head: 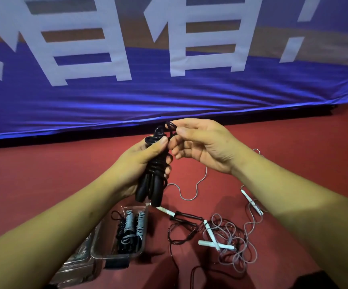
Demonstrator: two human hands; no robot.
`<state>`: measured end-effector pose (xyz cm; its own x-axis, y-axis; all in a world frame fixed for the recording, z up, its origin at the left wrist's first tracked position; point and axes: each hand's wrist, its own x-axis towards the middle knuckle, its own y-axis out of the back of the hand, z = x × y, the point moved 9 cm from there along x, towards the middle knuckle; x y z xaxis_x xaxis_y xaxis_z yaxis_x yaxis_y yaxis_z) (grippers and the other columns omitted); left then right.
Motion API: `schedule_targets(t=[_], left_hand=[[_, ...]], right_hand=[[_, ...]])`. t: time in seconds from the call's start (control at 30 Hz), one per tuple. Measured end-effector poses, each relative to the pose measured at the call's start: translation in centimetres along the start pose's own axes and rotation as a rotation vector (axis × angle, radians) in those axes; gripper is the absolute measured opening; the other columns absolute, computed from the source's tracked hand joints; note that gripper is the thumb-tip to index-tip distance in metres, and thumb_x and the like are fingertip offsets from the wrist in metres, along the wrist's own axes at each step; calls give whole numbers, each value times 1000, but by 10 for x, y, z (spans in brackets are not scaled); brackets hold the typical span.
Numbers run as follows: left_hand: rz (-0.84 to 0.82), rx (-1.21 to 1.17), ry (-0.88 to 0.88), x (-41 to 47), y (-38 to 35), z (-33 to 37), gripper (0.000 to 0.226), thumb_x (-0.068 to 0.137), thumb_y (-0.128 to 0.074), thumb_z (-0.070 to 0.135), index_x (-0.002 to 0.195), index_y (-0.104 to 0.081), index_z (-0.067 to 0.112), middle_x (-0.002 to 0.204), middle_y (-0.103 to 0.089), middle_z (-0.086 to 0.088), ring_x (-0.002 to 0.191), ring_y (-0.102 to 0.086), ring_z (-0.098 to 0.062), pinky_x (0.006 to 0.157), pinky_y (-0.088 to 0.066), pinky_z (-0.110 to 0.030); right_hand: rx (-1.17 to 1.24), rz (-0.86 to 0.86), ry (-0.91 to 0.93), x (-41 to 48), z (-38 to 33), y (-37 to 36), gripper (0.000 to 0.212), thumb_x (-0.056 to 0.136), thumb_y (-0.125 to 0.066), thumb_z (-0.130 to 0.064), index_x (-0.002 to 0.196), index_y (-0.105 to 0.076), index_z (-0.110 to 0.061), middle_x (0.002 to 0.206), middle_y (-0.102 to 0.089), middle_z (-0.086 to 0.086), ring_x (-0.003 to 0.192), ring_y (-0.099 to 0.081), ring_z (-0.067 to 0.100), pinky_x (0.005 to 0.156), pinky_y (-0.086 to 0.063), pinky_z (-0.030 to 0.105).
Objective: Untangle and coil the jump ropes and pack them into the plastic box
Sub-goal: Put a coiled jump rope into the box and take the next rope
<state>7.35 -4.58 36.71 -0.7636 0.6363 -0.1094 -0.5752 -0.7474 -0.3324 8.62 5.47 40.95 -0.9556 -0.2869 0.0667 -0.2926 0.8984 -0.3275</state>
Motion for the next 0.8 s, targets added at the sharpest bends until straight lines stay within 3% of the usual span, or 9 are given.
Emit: schedule_targets(t=[0.07,0.17,0.27,0.33,0.4,0.57,0.7,0.8], left_hand=[[-7,17,11,-1,-1,-2,31,82,-65,39,97,-55,14,74,-55,-9,57,-54,-23,55,-49,-30],[-27,-22,34,-3,-6,-7,41,82,-62,40,113,-48,16,74,-54,-10,56,-55,-23,53,-50,-29],[-39,-36,37,-3,-5,-7,51,79,-66,45,118,-48,16,73,-56,-9,56,-55,-23,53,-50,-29],[-78,-34,35,-3,-5,-5,74,70,-79,52,129,-52,17,74,-57,-8,59,-56,-23,55,-51,-29],[-111,-27,47,-3,-4,-6,84,62,-84,57,133,-55,25,75,-57,-7,61,-57,-23,57,-51,-30],[-122,-93,65,-2,-5,-13,69,59,-86,58,114,-64,22,76,-56,-8,59,-59,-21,57,-52,-29],[-107,-87,73,-2,-2,-12,85,57,-87,57,124,-56,15,75,-56,-8,58,-58,-21,54,-52,-29],[-107,-62,88,-2,-2,-14,89,57,-87,57,128,-53,15,76,-56,-8,59,-59,-22,53,-52,-30]], right_hand=[[-81,38,3,1,2,3,15,94,-52,-7,108,-58,-3,74,-64,15,63,-61,24,61,-54,30],[-215,156,38,2,0,12,6,92,-58,-11,96,-63,-10,68,-60,4,56,-52,18,51,-44,27],[-133,206,37,3,1,18,10,93,-58,-14,100,-62,-8,93,-63,5,60,-53,15,49,-41,25],[-7,188,6,4,6,16,11,96,-54,-13,102,-59,-5,101,-65,8,57,-55,12,46,-43,20],[33,184,-22,3,9,15,10,96,-53,-11,99,-59,-5,93,-67,7,53,-52,9,45,-44,17],[-149,228,-47,4,7,19,7,88,-63,0,82,-58,-3,76,-64,13,47,-47,12,44,-39,20],[-287,237,-18,6,0,17,16,82,-69,3,71,-60,-4,68,-62,14,44,-47,13,41,-39,22],[-399,241,-10,5,-5,17,11,83,-69,2,75,-62,1,67,-61,15,44,-47,14,41,-40,23]])
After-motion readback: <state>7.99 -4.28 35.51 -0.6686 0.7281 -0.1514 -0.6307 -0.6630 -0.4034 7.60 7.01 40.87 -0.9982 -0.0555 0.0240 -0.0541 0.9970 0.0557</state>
